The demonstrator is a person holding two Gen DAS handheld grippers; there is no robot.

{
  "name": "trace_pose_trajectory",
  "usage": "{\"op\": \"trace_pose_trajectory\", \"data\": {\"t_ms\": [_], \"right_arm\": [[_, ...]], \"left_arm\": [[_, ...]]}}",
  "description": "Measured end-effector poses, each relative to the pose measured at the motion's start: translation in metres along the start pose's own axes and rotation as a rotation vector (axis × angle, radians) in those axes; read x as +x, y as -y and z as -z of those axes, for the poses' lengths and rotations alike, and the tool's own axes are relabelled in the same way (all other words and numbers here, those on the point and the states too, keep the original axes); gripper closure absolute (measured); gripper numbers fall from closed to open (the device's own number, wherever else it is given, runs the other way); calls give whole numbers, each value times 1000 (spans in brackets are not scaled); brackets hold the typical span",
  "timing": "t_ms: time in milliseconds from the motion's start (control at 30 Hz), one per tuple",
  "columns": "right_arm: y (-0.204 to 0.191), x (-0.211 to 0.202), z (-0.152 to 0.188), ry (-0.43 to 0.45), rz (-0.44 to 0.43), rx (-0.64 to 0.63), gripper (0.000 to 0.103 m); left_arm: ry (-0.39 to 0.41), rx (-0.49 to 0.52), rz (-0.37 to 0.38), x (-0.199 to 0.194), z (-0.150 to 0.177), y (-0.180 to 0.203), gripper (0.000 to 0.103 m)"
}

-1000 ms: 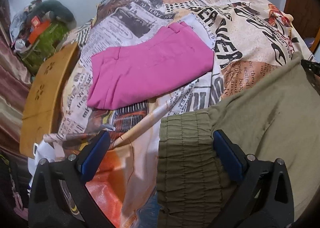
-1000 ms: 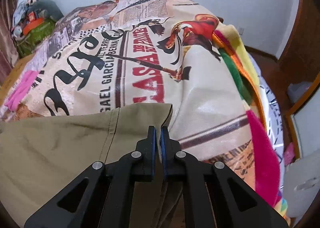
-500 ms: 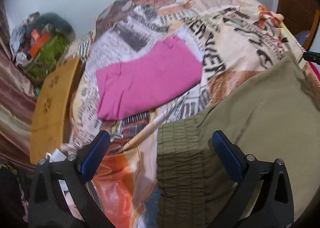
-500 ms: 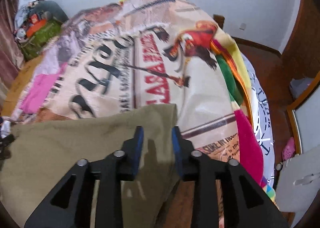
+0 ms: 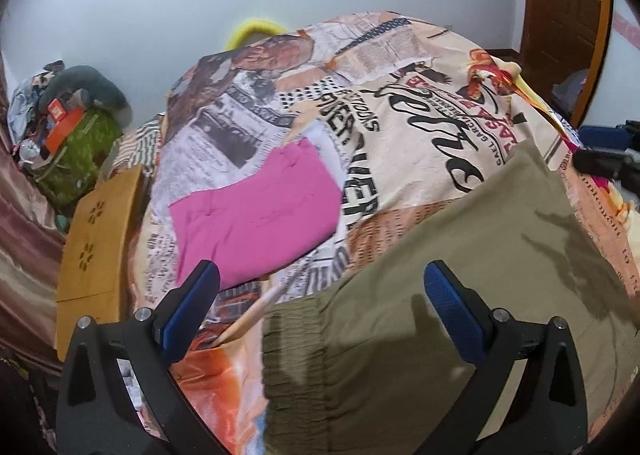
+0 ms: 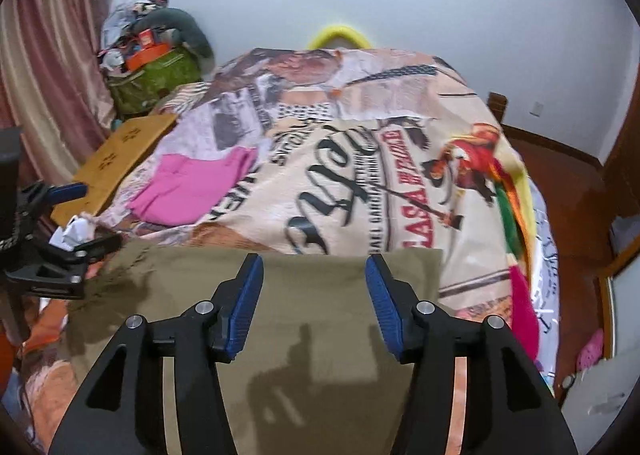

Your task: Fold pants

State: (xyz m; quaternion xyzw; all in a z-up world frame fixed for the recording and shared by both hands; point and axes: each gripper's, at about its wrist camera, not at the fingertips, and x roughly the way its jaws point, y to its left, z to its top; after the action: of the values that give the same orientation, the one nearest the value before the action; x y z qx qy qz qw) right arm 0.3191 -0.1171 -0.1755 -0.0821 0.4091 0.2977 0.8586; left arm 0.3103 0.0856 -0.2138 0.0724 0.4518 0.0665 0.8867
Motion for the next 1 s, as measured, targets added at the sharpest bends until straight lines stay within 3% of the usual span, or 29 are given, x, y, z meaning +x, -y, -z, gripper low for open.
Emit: {"op": "trace_pose_trajectory", "data": {"t_ms": [200, 433, 500, 833, 1000], "right_arm": [[-20, 34, 12, -93, -47, -26, 53], [-37, 78, 27, -219, -127, -8, 53], [-43, 88, 31, -250, -131, -26, 46], [-46, 88, 49, -321, -144, -69, 39], [-43, 78, 56, -325, -140, -50, 39]], "left_arm": [[-27, 12, 1, 18, 0, 11, 0], [-114, 3, 44, 48, 7, 15, 0], [-119, 10, 22, 53, 10, 16, 0], [-224, 56, 79, 68, 26, 26, 0], [-248, 15, 106, 60, 33, 20, 0]]}}
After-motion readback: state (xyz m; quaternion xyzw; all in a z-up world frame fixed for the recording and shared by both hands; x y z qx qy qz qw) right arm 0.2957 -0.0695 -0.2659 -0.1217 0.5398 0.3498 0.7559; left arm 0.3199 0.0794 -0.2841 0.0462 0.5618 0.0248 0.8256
